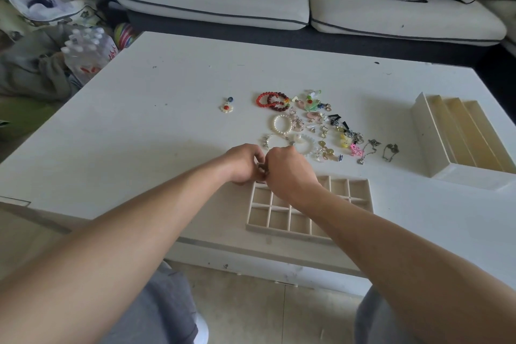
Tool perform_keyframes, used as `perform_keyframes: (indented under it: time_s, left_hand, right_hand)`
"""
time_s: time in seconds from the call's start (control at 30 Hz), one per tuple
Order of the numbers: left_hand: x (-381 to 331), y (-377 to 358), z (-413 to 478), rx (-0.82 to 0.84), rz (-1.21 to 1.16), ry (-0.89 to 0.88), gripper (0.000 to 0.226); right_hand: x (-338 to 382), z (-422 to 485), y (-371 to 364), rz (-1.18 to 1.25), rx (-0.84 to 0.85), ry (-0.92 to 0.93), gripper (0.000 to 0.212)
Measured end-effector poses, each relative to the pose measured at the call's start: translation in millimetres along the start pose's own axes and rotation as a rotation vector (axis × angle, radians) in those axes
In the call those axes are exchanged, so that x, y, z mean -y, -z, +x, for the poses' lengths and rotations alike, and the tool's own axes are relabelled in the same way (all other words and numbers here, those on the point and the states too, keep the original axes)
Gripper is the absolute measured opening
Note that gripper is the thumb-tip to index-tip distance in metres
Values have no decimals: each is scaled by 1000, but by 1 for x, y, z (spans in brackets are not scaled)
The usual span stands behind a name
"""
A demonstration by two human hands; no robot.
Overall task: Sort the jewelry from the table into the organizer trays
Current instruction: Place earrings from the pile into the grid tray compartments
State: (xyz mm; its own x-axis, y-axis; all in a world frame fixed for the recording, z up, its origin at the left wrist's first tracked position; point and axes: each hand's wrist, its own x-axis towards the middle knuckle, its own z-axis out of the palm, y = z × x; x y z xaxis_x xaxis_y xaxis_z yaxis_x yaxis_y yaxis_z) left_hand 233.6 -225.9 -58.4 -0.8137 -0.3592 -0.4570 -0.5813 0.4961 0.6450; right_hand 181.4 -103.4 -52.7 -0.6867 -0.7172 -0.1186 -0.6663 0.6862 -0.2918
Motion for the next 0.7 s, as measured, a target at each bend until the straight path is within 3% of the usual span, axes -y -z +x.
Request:
perform_keyframes:
  time_s: [0.37,0.5,0.7]
  left_hand:
    - [2,-3,3,-6,-70,55,28]
    - [3,0,5,19,-85,59,29]
    - [2,12,2,101,-106,51,16]
  right_hand:
    - [-7,2,5,185,-32,-48,19]
    - [-10,3,7,143,6,-29,17]
    - [-18,13,7,189,44,-14,19]
